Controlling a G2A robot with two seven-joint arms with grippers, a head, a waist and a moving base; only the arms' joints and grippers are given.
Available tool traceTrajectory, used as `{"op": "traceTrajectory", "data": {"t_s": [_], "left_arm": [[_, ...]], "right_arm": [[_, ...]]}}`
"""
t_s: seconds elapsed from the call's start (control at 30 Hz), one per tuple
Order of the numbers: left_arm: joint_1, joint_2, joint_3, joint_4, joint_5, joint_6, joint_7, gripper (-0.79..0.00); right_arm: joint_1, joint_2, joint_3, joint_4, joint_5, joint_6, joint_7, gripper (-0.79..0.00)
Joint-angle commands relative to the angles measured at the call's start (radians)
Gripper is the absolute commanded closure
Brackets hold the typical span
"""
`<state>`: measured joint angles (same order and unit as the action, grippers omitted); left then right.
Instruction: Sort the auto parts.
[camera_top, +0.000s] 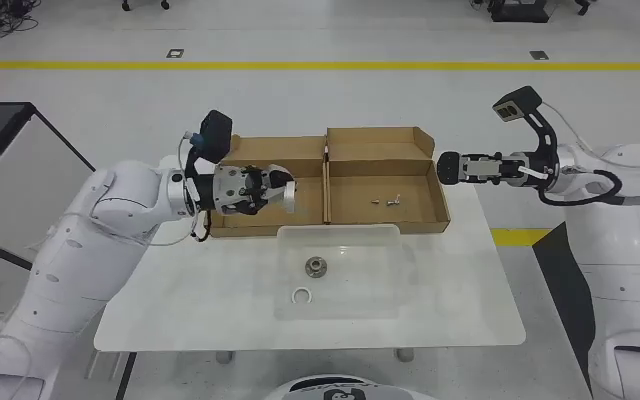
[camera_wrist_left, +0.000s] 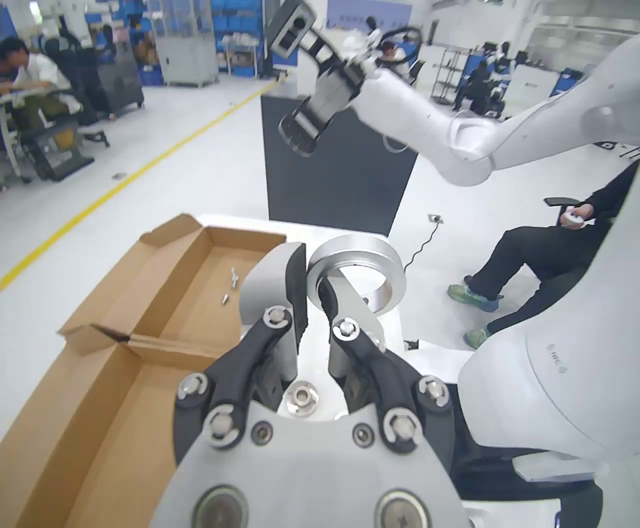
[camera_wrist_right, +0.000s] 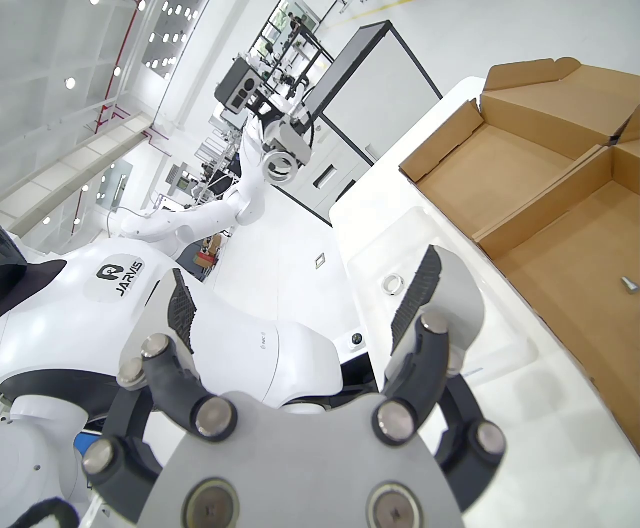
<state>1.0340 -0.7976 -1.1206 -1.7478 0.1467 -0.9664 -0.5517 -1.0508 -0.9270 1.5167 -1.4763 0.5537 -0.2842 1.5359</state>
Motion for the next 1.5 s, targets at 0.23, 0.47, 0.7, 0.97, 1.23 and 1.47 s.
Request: {"op": "traceTrajectory", "data": {"t_s": [0.23,0.47,0.7,0.97,1.23,1.47], "left_arm": [[-0.063,-0.041,0.046,-0.074,0.01,-0.046,0.252,0.0],[-0.145,-0.071,0.11,-0.091,0.071,-0.046,0.419,0.0],[-0.194,-0.082,0.168,-0.086,0.097,-0.046,0.512,0.0],[-0.194,-0.082,0.168,-0.086,0.097,-0.046,0.512,0.0],[-0.177,-0.087,0.167,-0.101,0.066,-0.039,0.54,0.0],[-0.153,-0.108,0.156,-0.107,-0.116,-0.046,0.652,0.0]], "right_arm": [[0.0,0.0,0.0,0.0,0.0,0.0,0.0,-0.785],[0.0,0.0,0.0,0.0,0.0,0.0,0.0,-0.785],[0.0,0.0,0.0,0.0,0.0,0.0,0.0,-0.785],[0.0,0.0,0.0,0.0,0.0,0.0,0.0,-0.785],[0.0,0.0,0.0,0.0,0.0,0.0,0.0,-0.785],[0.0,0.0,0.0,0.0,0.0,0.0,0.0,-0.785]]}}
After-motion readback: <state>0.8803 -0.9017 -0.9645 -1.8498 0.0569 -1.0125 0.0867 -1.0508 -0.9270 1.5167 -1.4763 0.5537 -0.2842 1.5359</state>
